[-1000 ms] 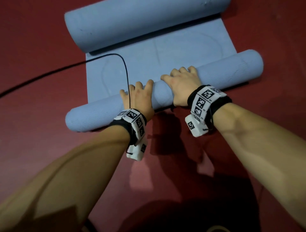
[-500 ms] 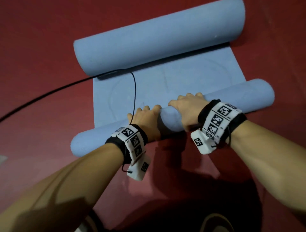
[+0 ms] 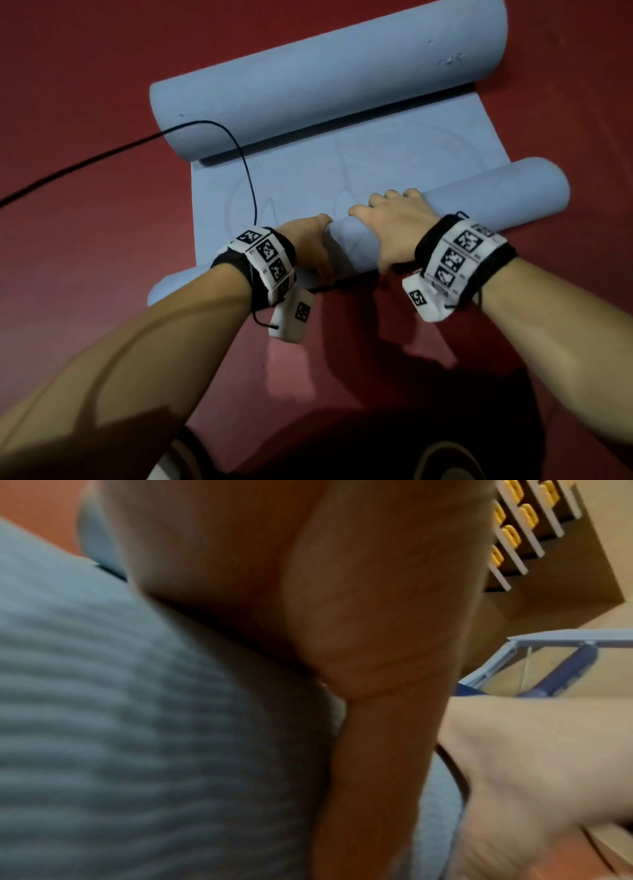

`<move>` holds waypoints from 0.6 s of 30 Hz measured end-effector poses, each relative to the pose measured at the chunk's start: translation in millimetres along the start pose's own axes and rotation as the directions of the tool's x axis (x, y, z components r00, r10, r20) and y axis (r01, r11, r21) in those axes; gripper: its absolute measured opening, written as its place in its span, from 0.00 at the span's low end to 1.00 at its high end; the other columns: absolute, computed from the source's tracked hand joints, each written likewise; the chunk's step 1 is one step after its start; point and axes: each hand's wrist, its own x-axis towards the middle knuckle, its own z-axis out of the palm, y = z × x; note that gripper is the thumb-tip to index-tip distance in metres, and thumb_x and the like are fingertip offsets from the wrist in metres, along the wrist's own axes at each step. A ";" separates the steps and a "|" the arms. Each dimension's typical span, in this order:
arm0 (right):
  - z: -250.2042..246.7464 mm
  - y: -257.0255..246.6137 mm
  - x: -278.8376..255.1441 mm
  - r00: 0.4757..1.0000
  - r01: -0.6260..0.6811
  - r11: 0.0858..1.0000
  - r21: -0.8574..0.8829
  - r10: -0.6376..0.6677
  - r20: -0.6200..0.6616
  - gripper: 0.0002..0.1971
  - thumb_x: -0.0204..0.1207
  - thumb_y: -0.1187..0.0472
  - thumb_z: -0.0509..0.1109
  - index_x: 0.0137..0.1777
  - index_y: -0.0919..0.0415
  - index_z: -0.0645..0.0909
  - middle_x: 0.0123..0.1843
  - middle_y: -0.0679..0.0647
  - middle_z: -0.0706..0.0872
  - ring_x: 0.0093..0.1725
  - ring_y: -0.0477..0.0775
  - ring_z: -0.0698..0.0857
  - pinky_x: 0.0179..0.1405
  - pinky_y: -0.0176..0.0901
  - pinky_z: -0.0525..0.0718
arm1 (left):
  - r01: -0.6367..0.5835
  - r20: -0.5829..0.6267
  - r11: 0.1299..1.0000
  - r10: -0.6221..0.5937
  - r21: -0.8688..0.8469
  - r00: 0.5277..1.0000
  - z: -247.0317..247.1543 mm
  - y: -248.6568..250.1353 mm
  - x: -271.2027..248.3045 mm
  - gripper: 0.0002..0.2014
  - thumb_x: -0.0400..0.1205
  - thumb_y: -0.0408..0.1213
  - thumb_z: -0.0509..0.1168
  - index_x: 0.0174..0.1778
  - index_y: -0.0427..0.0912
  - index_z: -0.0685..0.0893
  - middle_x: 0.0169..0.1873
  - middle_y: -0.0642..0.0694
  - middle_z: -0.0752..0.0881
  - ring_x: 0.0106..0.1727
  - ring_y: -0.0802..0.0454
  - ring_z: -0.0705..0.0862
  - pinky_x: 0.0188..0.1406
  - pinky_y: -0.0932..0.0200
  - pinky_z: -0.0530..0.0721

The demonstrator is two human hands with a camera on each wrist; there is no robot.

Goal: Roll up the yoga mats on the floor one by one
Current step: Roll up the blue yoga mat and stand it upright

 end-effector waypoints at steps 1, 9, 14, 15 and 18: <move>-6.0 2.1 4.8 0.999 0.006 1.000 0.026 -0.007 0.037 0.48 0.48 0.43 0.86 0.71 0.43 0.69 0.61 0.52 0.78 0.62 0.58 0.77 0.62 0.60 0.73 | -0.003 -0.027 1.000 0.004 0.013 1.000 1.1 0.2 -1.2 0.46 0.57 0.53 0.84 0.71 0.60 0.72 0.60 0.48 0.83 0.60 0.45 0.84 0.61 0.43 0.85; -30.7 15.8 34.6 0.977 0.050 0.985 0.163 -0.082 0.197 0.57 0.51 0.46 0.88 0.81 0.39 0.62 0.64 0.49 0.81 0.62 0.57 0.81 0.57 0.52 0.75 | 0.009 -0.336 0.992 0.033 0.123 0.941 24.6 6.0 -6.3 0.51 0.61 0.63 0.78 0.78 0.59 0.61 0.63 0.46 0.78 0.67 0.39 0.76 0.63 0.34 0.76; -14.3 12.7 22.7 0.998 0.056 0.998 0.020 -0.056 0.014 0.59 0.53 0.41 0.86 0.83 0.42 0.56 0.71 0.53 0.74 0.70 0.60 0.74 0.71 0.62 0.70 | 0.032 -0.195 0.988 -0.002 0.151 0.981 -3.4 4.3 5.4 0.46 0.52 0.62 0.79 0.65 0.60 0.69 0.52 0.52 0.80 0.57 0.45 0.81 0.59 0.43 0.84; -10.8 10.6 20.8 0.999 0.045 0.999 -0.019 -0.045 -0.025 0.60 0.53 0.39 0.86 0.83 0.43 0.56 0.72 0.53 0.74 0.70 0.60 0.74 0.72 0.63 0.68 | 0.018 -0.142 0.990 0.002 0.140 0.990 -8.7 3.6 8.2 0.44 0.52 0.60 0.81 0.63 0.58 0.70 0.50 0.52 0.81 0.54 0.46 0.83 0.58 0.45 0.85; -10.0 8.8 25.1 0.998 0.037 0.999 -0.025 -0.038 -0.050 0.56 0.51 0.39 0.86 0.80 0.43 0.61 0.68 0.52 0.76 0.67 0.59 0.75 0.68 0.61 0.70 | -0.025 -0.107 0.997 0.033 0.075 0.994 -17.9 -1.3 14.8 0.45 0.58 0.57 0.84 0.70 0.56 0.73 0.58 0.49 0.85 0.57 0.45 0.84 0.59 0.44 0.85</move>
